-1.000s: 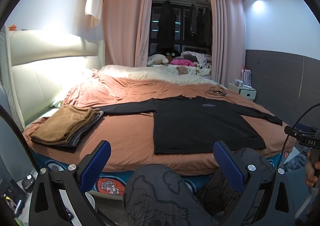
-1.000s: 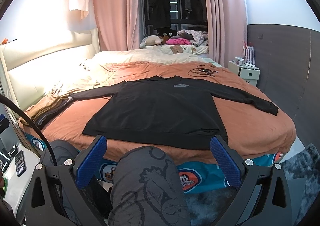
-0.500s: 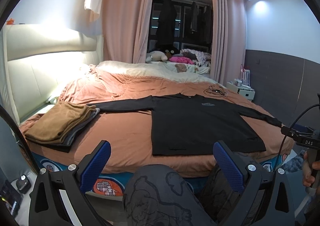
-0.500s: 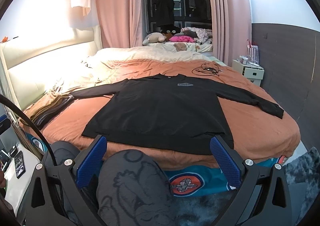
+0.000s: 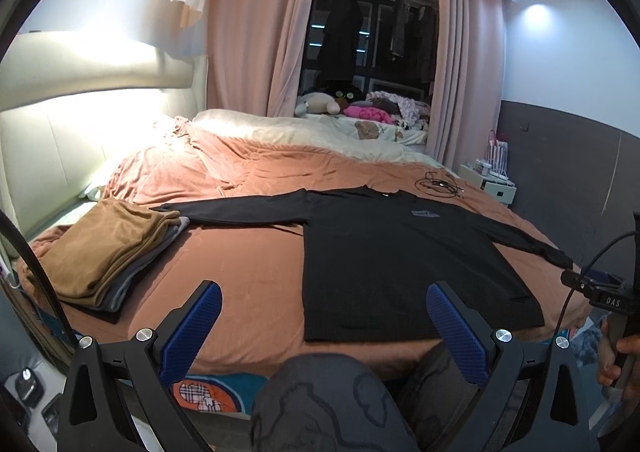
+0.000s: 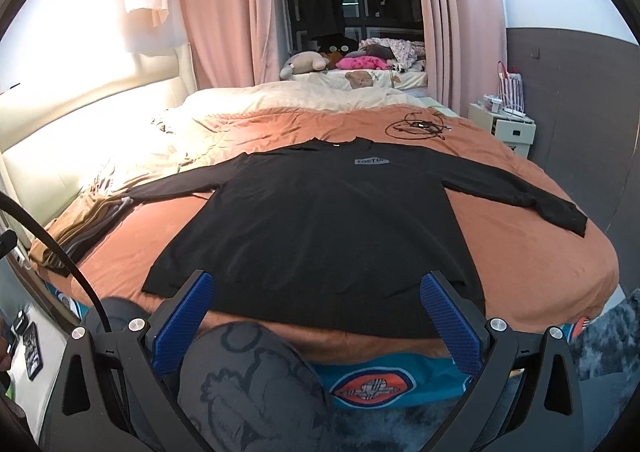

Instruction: Fold small clothes

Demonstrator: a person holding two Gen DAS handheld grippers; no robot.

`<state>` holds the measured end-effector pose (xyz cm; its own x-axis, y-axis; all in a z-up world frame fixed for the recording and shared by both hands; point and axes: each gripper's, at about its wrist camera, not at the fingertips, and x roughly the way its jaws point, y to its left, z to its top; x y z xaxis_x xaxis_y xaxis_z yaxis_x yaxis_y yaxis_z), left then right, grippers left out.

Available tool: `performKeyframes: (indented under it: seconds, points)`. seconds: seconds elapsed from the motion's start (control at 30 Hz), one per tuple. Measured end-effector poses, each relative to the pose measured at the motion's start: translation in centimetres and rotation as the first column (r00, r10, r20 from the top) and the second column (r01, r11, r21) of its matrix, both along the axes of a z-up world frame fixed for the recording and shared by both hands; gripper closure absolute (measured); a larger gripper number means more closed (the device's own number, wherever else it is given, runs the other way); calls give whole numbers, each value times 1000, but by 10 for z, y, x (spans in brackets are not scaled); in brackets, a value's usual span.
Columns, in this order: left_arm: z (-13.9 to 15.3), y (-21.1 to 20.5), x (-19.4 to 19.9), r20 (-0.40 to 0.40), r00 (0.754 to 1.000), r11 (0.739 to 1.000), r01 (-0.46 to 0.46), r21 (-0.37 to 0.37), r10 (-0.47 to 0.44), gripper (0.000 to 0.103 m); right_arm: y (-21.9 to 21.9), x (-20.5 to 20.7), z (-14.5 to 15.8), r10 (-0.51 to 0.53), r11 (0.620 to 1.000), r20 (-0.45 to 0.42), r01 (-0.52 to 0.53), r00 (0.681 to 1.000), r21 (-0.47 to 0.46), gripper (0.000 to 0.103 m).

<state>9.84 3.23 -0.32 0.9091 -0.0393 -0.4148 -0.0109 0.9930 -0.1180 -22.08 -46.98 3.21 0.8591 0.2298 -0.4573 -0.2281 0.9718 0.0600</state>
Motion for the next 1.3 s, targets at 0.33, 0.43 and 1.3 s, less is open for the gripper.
performKeyframes:
  seconds: [0.33, 0.43, 1.3]
  points:
    - [4, 12, 65, -64, 998, 1000, -13, 14, 14, 0, 6, 59, 7, 17, 999, -38, -16, 999, 32, 0]
    - [-1, 16, 89, -84, 996, 1000, -17, 16, 18, 0, 13, 77, 10, 27, 999, -45, -25, 999, 29, 0]
    - [-56, 139, 319, -293, 944, 980, -182, -83, 151, 19, 70, 282, -2, 151, 988, -169, -147, 974, 40, 14]
